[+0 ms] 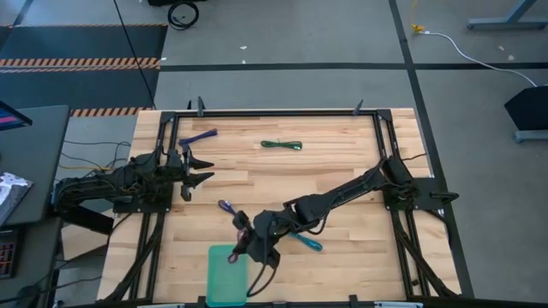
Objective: Pick and place USB-C Cables
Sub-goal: Put the pink charger cable into the green bin
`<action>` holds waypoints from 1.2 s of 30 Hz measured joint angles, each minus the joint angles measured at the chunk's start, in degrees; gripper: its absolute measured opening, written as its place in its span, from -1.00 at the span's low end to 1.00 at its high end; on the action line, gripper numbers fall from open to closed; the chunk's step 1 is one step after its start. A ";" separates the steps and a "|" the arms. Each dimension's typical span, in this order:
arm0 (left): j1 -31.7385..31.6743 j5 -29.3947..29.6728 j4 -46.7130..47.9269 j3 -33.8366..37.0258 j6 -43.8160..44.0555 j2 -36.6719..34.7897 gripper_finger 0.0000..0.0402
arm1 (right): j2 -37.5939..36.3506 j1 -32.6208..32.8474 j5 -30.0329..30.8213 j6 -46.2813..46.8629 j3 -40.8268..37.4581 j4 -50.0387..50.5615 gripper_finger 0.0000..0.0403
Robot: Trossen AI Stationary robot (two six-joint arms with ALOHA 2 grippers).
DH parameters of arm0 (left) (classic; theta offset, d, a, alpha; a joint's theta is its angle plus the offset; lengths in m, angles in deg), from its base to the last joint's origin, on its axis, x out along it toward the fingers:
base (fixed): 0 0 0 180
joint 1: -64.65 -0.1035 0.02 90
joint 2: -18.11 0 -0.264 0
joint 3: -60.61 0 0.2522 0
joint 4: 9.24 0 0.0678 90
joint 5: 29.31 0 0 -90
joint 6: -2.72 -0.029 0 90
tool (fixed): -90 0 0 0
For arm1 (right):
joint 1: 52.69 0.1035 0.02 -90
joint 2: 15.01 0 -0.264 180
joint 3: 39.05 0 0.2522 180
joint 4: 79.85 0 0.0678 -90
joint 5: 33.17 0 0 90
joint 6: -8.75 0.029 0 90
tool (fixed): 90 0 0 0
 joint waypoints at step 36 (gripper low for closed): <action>-0.05 -1.92 3.06 -37.73 2.73 34.12 -0.22 | 0.09 1.44 -2.60 -3.48 0.90 -6.19 -0.92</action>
